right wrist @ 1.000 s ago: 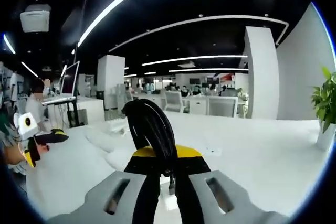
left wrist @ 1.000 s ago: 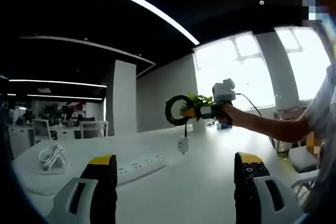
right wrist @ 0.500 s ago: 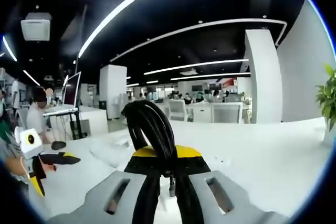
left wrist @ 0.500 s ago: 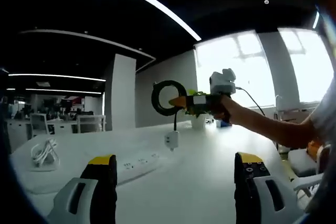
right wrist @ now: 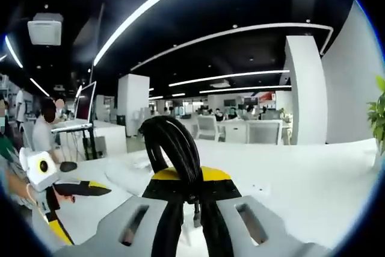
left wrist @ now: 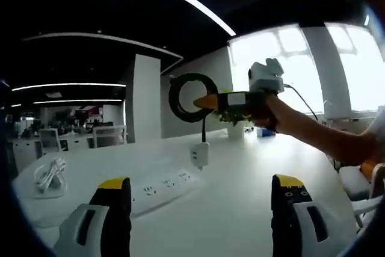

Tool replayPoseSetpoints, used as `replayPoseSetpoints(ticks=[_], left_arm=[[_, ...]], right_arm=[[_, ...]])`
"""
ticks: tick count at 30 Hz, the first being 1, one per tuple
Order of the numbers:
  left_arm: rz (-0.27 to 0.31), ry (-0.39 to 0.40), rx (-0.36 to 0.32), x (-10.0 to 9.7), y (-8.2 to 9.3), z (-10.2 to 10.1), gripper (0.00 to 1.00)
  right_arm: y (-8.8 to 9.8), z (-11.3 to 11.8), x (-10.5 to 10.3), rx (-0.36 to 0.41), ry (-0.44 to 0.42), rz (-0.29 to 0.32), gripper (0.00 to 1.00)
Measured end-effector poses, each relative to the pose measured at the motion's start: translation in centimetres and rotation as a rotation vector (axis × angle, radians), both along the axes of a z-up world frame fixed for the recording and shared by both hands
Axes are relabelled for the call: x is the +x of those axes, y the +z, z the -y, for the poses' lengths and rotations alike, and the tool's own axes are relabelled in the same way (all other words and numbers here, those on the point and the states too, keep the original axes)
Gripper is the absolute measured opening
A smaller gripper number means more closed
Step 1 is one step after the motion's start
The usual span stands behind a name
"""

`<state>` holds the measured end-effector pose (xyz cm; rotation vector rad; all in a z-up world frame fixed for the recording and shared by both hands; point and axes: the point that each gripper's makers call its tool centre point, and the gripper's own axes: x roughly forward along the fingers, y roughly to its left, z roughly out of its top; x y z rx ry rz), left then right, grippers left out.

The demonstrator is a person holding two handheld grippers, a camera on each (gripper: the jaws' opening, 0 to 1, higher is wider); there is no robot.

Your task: Straighten the power strip on the desk, plug the charger into it

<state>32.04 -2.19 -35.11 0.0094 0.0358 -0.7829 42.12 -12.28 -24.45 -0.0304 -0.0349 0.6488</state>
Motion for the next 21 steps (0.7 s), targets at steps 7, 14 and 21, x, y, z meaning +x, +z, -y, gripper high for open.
replayPoseSetpoints(ticks=[7,14,21], left_arm=[[0.000,0.039,0.007,2.1,0.1,0.1,0.99],[0.003,0.071,0.010,3.8,0.3,0.2,0.99],[0.005,0.099,0.017,5.5,0.1,0.8,0.99]], right_arm=[[0.3,-0.1,0.1,0.005,0.000,0.004,0.07],[0.4,-0.6,0.3,0.022,-0.003,0.005,0.07],[0.6,-1.2,0.6,0.038,-0.005,0.004,0.07]])
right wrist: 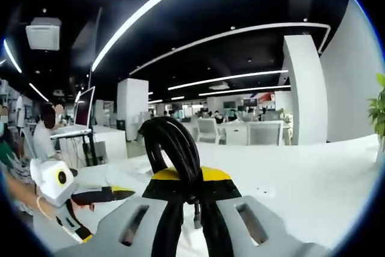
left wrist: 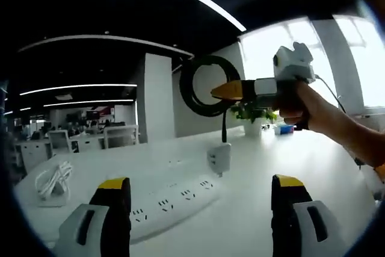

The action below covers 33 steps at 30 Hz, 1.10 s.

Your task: Straighten the power strip on the desk, plug the charger into it

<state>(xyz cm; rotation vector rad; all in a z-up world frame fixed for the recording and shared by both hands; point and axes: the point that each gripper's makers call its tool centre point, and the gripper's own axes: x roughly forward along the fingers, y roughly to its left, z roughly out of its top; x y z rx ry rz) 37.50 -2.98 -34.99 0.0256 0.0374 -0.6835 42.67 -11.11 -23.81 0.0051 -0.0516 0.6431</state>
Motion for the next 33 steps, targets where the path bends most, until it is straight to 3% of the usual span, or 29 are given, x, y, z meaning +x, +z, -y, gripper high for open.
replayPoseSetpoints(ticks=[10,22,26,33], left_arm=[[-0.024,0.030,0.009,2.6,-0.8,1.6,0.99],[-0.030,0.074,0.010,3.9,-0.7,3.3,0.95],[-0.031,0.064,0.021,4.2,-1.0,4.4,0.90],[-0.045,0.066,0.015,5.1,-1.4,5.2,0.91]], right_arm=[[-0.3,-0.5,0.6,0.019,-0.023,-0.007,0.07],[-1.1,-0.2,1.3,0.092,-0.062,-0.031,0.07],[-1.2,-0.5,1.2,0.096,-0.073,-0.026,0.07],[-1.0,-0.7,1.0,0.129,-0.082,-0.024,0.07]])
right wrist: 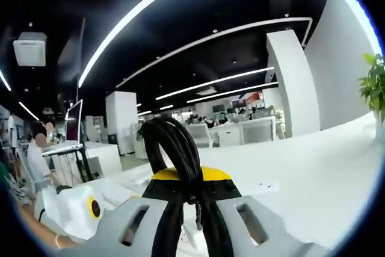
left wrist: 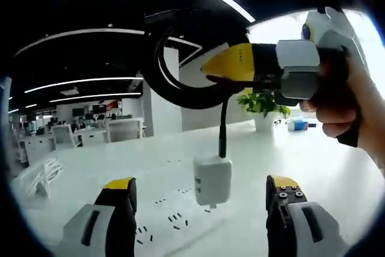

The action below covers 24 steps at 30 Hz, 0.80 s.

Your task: Straighten the power strip on the desk, plug the charger into it

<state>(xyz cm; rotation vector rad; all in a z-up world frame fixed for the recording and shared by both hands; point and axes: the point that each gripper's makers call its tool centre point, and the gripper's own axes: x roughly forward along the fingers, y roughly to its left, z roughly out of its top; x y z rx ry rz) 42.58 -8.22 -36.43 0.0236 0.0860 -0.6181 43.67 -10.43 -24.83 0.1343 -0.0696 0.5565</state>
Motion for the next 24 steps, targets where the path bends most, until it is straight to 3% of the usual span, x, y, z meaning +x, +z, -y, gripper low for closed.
replayPoseSetpoints(ticks=[6,10,13,24], left_arm=[[0.010,0.011,0.000,0.6,0.1,-0.1,0.84],[-0.017,0.011,-0.046,0.8,0.1,-0.1,0.83],[-0.019,0.010,-0.041,1.0,-0.1,0.1,0.82],[0.018,-0.005,-0.073,1.0,0.8,0.9,0.65]], right_arm=[[0.0,0.0,-0.1,0.012,-0.003,0.001,0.07],[0.0,0.0,0.0,0.008,-0.006,0.001,0.07],[0.2,0.0,0.0,0.012,-0.010,0.005,0.07],[0.5,-0.2,-0.3,0.023,-0.008,0.008,0.07]])
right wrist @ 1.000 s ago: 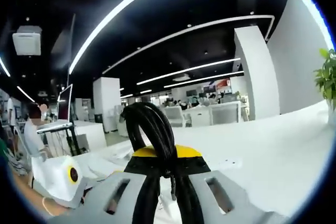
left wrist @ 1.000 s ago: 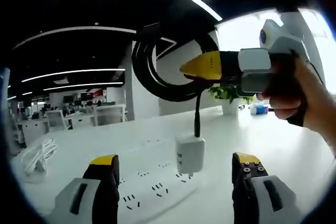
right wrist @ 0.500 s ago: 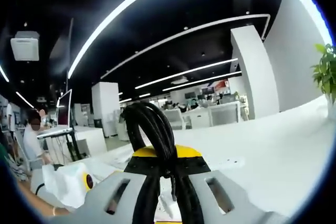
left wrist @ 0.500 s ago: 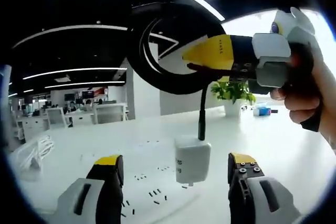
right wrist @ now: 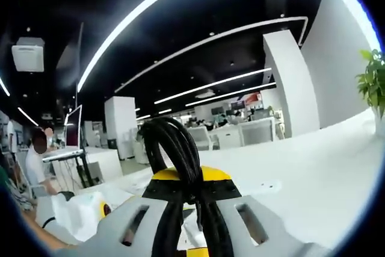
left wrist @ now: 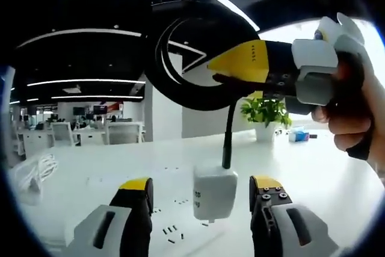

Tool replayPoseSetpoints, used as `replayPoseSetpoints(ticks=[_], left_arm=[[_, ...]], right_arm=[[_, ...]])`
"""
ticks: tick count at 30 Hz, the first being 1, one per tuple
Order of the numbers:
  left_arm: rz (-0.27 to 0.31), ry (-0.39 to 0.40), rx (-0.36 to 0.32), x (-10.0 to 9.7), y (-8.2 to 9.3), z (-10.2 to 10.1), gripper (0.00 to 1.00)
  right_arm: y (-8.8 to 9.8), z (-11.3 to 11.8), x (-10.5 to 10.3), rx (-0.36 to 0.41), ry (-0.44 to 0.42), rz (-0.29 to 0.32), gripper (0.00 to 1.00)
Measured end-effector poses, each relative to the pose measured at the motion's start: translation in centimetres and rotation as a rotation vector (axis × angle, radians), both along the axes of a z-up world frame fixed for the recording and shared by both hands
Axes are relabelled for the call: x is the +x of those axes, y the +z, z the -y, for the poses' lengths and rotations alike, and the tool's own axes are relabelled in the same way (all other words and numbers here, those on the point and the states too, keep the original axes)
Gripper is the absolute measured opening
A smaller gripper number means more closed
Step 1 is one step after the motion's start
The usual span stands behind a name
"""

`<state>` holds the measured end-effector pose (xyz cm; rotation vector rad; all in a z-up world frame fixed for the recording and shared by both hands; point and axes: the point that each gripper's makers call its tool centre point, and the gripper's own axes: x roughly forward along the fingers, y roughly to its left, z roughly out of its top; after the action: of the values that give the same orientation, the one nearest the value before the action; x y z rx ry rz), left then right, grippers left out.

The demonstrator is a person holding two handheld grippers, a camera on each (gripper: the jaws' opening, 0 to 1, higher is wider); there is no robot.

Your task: Straighten the power strip on the desk, plug the charger into it

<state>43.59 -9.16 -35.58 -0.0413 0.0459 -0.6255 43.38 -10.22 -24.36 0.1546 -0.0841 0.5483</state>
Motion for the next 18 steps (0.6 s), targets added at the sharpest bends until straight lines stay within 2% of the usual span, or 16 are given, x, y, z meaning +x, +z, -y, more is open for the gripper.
replayPoseSetpoints(ticks=[13,14,18], left_arm=[[0.008,-0.030,0.019,0.02,-0.04,0.39,0.52],[0.001,-0.032,0.049,0.10,-0.35,0.41,0.50],[0.007,-0.055,0.054,0.02,-0.29,0.67,0.39]], right_arm=[[-0.10,-0.67,-0.14,-0.006,0.005,0.002,0.07],[-0.05,-0.68,-0.14,-0.006,0.004,0.005,0.07],[0.04,-0.62,-0.15,-0.011,0.002,0.008,0.07]])
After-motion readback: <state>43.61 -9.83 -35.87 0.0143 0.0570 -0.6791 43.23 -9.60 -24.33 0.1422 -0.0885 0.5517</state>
